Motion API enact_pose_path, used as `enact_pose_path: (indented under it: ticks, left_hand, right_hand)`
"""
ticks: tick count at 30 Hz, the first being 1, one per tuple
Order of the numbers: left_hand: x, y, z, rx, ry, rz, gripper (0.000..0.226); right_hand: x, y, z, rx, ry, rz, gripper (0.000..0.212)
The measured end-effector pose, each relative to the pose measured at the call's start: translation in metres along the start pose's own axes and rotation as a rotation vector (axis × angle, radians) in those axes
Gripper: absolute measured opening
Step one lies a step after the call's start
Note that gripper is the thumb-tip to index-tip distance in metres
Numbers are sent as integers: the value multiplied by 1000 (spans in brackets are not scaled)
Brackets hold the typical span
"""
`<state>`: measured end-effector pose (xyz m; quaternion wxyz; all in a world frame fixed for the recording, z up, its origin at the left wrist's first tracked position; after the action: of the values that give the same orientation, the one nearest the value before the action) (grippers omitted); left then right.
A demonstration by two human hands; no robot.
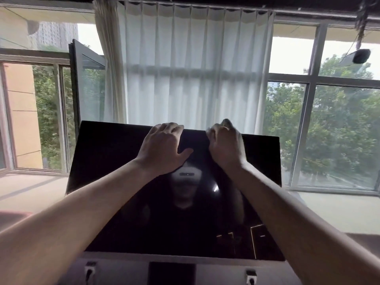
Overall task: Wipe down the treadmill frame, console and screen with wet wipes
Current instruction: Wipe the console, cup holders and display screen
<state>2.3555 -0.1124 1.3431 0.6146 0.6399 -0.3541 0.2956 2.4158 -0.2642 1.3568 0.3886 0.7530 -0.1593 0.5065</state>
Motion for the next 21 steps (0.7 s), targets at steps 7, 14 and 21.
enact_pose_path:
  ticks: [7,14,21]
  left_hand:
    - [-24,14,-70,16,60,34,72]
    - [-50,31,-109,59,83,74,73]
    - [-61,37,-137,-32,92,107,73]
  right_hand:
    - [-2,6,2,-20,17,25,35]
    - [6,-33,-83,-24,85,6,25]
    - [15,-66,-146,23,230,-108,33]
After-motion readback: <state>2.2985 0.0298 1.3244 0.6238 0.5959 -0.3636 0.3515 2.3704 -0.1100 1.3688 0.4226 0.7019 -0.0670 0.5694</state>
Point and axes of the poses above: each hand's wrist, its own x-axis towards the middle knuckle, its own y-axis out of the back of the hand, z = x × y, the point moved 7 cm from there along x, towards the middle knuckle, and after that the axes turned 4 degrees about z, right-handed, at the moved point
